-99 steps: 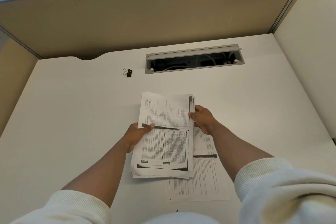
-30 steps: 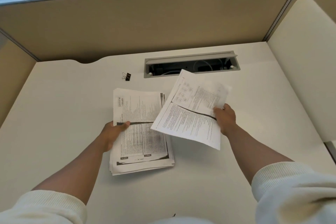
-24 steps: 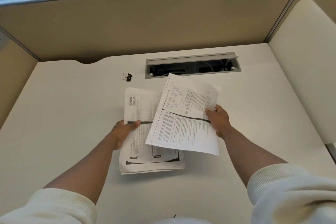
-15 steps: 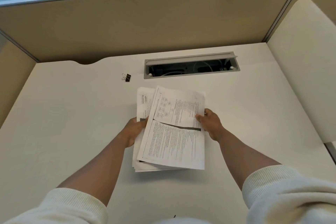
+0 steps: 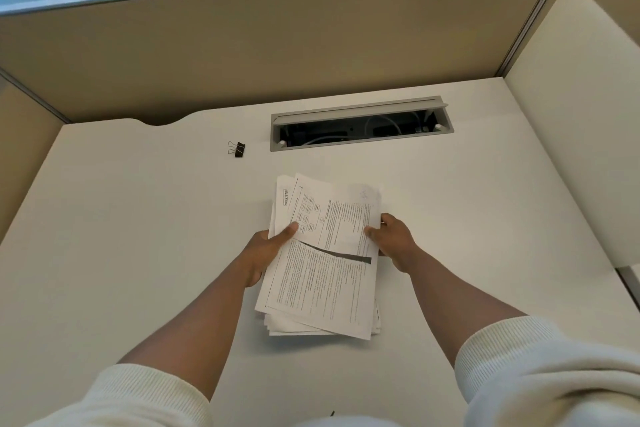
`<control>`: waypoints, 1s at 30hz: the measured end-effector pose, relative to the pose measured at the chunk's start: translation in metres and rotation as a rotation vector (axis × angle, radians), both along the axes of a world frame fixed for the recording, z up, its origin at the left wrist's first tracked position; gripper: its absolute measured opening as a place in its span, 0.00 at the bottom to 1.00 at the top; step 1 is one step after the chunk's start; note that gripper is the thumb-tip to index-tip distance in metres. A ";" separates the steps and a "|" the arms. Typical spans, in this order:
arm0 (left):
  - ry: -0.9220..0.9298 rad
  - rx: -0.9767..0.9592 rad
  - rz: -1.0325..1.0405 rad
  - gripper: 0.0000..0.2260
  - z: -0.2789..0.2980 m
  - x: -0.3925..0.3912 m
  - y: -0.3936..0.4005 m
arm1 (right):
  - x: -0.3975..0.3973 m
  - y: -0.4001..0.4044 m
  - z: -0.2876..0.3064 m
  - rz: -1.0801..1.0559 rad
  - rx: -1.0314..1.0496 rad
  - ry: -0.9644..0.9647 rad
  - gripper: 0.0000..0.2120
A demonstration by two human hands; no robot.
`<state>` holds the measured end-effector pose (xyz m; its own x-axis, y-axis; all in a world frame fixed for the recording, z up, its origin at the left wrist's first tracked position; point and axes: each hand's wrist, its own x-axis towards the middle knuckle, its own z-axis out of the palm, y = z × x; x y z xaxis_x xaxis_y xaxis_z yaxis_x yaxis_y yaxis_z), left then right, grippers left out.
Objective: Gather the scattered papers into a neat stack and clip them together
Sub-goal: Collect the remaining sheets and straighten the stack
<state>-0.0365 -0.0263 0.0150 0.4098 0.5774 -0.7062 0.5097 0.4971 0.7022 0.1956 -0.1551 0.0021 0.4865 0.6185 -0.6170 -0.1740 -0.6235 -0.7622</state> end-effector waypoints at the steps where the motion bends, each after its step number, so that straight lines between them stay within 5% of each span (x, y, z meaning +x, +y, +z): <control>1: -0.001 0.009 -0.002 0.20 -0.002 0.000 0.000 | -0.001 0.001 0.000 0.009 0.005 0.010 0.13; 11: -0.039 0.032 -0.032 0.17 -0.006 0.003 0.003 | -0.003 0.000 -0.008 -0.042 -0.100 0.030 0.12; 15: -0.204 -0.095 -0.033 0.19 0.005 0.007 0.007 | 0.000 -0.002 -0.005 -0.054 -0.121 0.109 0.27; 20: -0.399 -0.212 -0.041 0.35 0.022 0.013 0.016 | -0.002 -0.003 0.006 0.009 -0.056 0.466 0.39; 25: -0.524 -0.283 -0.033 0.32 0.031 0.011 0.020 | -0.005 0.002 0.006 0.024 0.180 0.782 0.31; 30: -0.347 -0.164 0.013 0.29 0.023 0.000 0.030 | -0.001 0.004 0.012 0.009 0.209 0.796 0.24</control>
